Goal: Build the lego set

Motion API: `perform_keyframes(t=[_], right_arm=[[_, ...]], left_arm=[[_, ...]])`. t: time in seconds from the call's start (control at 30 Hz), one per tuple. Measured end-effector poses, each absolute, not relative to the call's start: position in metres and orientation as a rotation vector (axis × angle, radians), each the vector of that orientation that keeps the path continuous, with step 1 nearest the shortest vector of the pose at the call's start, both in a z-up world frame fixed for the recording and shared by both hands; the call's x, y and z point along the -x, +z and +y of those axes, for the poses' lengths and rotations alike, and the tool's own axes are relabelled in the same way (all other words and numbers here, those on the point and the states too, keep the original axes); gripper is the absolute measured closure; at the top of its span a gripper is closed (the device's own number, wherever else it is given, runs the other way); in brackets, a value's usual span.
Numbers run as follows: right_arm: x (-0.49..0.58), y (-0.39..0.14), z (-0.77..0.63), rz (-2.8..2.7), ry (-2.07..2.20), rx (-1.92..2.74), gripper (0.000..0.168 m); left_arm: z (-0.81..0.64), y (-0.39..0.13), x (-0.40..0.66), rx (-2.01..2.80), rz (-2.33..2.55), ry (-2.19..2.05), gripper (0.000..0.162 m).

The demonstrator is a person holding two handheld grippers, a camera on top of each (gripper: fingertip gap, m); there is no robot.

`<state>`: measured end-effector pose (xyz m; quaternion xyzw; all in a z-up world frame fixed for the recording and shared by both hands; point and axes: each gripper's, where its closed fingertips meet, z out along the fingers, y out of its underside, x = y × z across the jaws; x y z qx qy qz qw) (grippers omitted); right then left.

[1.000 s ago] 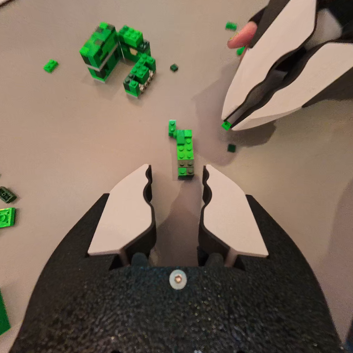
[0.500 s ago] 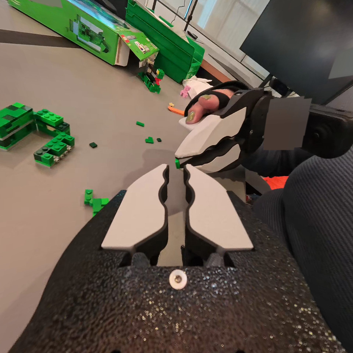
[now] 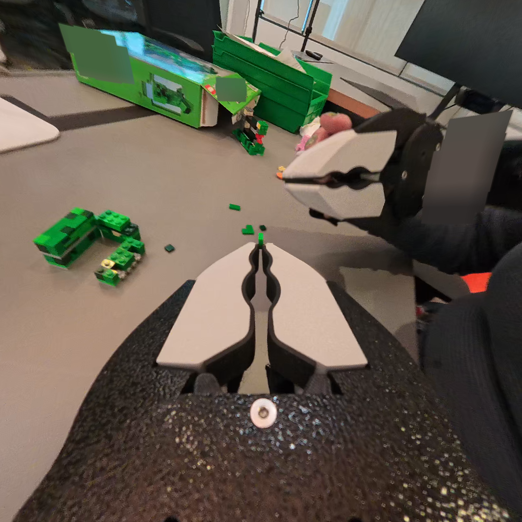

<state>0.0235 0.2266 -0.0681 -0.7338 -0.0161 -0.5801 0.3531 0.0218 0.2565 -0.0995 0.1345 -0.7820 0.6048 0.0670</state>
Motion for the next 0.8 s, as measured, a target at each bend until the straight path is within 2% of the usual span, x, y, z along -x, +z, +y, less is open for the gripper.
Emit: perform_keyframes(t=[0.13, 0.27, 0.33, 0.5, 0.67, 0.8], right_arm=[[-0.026, -0.069, 0.186, 0.308, -1.218, 1.810, 0.168], [-0.015, -0.076, 0.182, 0.417, -0.829, 1.795, 0.167], [-0.006, -0.078, 0.188, 0.370, -0.687, 1.810, 0.166], [0.008, -0.080, 0.198, 0.270, -0.552, 1.837, 0.163], [0.004, -0.102, 0.194, 0.365, -0.368, 1.907, 0.160], [0.004, -0.125, 0.201, 0.584, -0.045, 1.977, 0.159]], left_arm=[[0.247, -0.098, -0.026, -0.165, -2.597, 1.962, 0.161], [0.232, -0.093, -0.021, 0.320, -2.799, 2.112, 0.161], [0.223, -0.085, -0.007, 0.588, -2.715, 2.222, 0.161], [0.217, -0.073, -0.005, 0.686, -2.629, 2.322, 0.161], [0.221, -0.090, -0.013, 1.209, -2.991, 2.227, 0.161], [0.221, -0.096, -0.005, 1.589, -3.054, 2.176, 0.161]])
